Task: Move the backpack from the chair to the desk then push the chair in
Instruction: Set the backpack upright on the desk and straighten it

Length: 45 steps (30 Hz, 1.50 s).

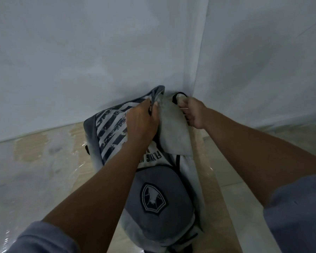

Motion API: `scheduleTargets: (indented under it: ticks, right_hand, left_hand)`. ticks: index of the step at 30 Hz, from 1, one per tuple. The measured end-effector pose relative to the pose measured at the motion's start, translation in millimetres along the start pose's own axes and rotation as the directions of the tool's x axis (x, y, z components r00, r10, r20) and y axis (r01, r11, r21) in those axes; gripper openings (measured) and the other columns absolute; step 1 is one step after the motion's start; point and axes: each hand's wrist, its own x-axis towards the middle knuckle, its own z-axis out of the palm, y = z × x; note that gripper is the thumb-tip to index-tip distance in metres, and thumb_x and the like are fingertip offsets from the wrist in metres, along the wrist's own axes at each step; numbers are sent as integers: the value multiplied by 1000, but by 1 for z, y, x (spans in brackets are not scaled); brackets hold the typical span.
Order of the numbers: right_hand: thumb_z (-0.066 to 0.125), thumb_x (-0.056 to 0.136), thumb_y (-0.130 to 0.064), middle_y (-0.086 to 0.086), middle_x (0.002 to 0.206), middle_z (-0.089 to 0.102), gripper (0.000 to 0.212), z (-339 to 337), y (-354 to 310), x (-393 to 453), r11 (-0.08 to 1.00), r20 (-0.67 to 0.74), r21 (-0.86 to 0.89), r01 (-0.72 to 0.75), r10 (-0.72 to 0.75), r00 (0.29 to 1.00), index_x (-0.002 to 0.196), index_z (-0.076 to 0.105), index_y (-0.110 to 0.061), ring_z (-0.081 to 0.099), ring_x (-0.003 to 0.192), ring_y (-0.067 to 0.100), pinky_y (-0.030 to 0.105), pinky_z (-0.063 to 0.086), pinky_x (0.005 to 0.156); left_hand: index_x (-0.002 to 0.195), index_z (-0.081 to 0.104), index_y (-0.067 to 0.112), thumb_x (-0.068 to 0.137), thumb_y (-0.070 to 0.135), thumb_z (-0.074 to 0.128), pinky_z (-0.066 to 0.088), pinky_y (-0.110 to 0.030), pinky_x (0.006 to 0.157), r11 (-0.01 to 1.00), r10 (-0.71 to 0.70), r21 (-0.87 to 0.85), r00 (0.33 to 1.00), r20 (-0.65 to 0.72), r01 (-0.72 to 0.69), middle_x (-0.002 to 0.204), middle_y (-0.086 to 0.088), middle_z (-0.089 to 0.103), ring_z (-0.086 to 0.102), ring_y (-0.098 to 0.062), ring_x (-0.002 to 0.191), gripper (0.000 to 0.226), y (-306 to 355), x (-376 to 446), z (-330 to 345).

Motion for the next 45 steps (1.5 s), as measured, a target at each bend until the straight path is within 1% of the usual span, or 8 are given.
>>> scheduleTargets:
  ticks: [6, 11, 18, 22, 25, 30, 37, 45]
  right_hand:
    - [53, 95, -60, 7, 121, 66, 61, 2, 2, 8, 993, -4, -118, 21, -22, 1000, 134, 61, -14, 64, 102, 24, 31, 52, 76]
    - [52, 83, -64, 13, 142, 59, 78, 10, 7, 14, 966, -98, -238, 105, -131, 986, 142, 57, -13, 58, 124, 32, 46, 46, 110]
    - [53, 101, -37, -1, 72, 62, 39, 47, 10, -32, 685, -218, -493, 536, -694, 686, 69, 57, -16, 56, 70, 12, 26, 38, 57]
    - [53, 101, -41, 9, 152, 50, 50, 93, 37, -50, 505, -102, -655, 562, -796, 597, 141, 57, -11, 41, 142, 23, 41, 31, 120]
    - [53, 101, -40, 7, 158, 45, 55, 129, 57, -66, 316, 80, -732, 604, -840, 537, 147, 53, -9, 35, 149, 24, 46, 14, 126]
    - [58, 100, -45, 9, 154, 48, 58, 191, 95, -78, 180, 374, -748, 639, -681, 630, 146, 52, -9, 41, 144, 26, 37, 27, 120]
    - [54, 82, -77, 9, 171, 5, 114, 244, 136, -60, 66, 246, -921, 383, -664, 706, 163, 8, -12, 2, 158, 25, 54, 4, 125]
    - [61, 98, -25, 11, 154, 50, 54, 247, 131, -54, 73, 171, -916, 394, -818, 549, 148, 48, -9, 40, 147, 32, 65, 20, 120]
  left_hand:
    - [75, 49, 17, 100, 43, 52, 54, -58, 81, 996, -65, 62, 990, 125, 57, 79, -14, 68, 65, -33, 72, 36, 10, 1, 36]
    - [78, 66, 19, 96, 59, 48, 53, -35, 67, 990, -94, 112, 990, 110, 82, 73, 2, 68, 67, -24, 73, 47, 10, 9, 24]
    - [101, 80, 16, 97, 48, 51, 58, -38, 79, 994, -84, 61, 995, -54, 87, 97, -3, 78, 70, -22, 89, 43, -50, 8, -23]
    - [99, 79, 17, 94, 44, 50, 56, -40, 81, 964, -219, 131, 971, -91, 230, 97, -7, 77, 68, -28, 91, 40, -94, -13, -57]
    - [88, 73, 13, 94, 42, 51, 54, -39, 74, 930, -323, 144, 940, -113, 337, 93, -11, 72, 64, -34, 90, 37, -119, -35, -79]
    - [126, 69, 14, 98, 36, 56, 48, -41, 98, 825, -546, 119, 834, -83, 552, 131, -12, 66, 58, -32, 124, 38, -165, -74, -102]
    - [124, 71, 13, 94, 48, 59, 54, -43, 99, 663, -746, 40, 656, 117, 747, 122, -9, 73, 67, -31, 114, 47, -226, -89, -92]
    - [109, 67, 3, 71, 67, 77, 59, -36, 62, 153, -789, -271, 283, 545, 950, 104, -12, 73, 72, -31, 88, 75, -261, -62, -59]
